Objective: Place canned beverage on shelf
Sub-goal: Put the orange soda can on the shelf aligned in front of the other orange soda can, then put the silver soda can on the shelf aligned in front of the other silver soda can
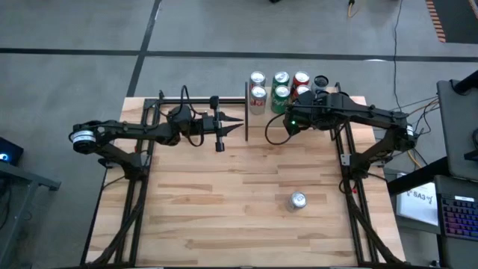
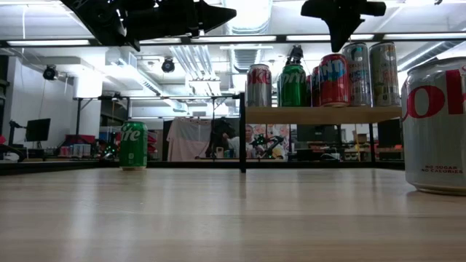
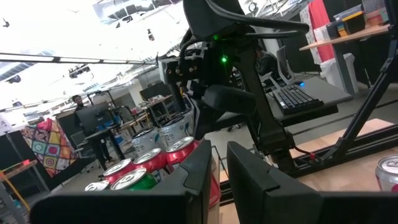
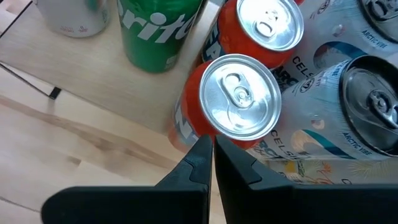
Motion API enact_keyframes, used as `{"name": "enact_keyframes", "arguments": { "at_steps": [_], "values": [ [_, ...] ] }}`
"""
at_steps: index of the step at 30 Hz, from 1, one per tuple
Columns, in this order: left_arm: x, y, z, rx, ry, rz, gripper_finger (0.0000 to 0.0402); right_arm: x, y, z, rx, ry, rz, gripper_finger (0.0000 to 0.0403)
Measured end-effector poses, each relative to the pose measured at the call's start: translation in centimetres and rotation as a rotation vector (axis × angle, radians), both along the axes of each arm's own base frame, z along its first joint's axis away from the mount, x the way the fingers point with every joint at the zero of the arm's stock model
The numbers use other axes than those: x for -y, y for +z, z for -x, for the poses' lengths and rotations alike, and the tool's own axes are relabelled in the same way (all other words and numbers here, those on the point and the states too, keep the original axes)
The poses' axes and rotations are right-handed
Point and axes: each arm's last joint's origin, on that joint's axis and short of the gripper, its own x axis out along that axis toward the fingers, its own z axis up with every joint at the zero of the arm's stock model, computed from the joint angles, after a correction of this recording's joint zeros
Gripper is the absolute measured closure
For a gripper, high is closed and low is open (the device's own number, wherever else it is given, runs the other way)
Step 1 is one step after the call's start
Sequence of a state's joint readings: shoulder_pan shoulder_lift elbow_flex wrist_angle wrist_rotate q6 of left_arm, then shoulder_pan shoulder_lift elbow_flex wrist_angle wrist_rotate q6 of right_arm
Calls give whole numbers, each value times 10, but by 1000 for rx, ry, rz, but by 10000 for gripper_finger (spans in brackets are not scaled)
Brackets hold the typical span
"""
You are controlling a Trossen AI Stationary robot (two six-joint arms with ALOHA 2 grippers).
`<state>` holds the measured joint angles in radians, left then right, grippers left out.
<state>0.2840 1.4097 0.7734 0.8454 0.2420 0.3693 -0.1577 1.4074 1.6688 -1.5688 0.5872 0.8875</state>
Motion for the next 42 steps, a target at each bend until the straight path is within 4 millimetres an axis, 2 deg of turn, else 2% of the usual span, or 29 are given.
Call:
{"name": "enact_keyframes", "arguments": {
  "at_steps": [20,27,33,42],
  "values": [
    [0,0,0,-3,0,1,365,2,-4,0,-47,-1,83,394],
    [0,0,0,-2,0,1,365,0,1,1,-48,19,149,394],
    [0,0,0,2,-16,79,365,-16,3,-4,-56,131,182,394],
    [2,-10,-2,-90,-51,297,365,-58,6,-4,-108,395,219,394]
  ]
}}
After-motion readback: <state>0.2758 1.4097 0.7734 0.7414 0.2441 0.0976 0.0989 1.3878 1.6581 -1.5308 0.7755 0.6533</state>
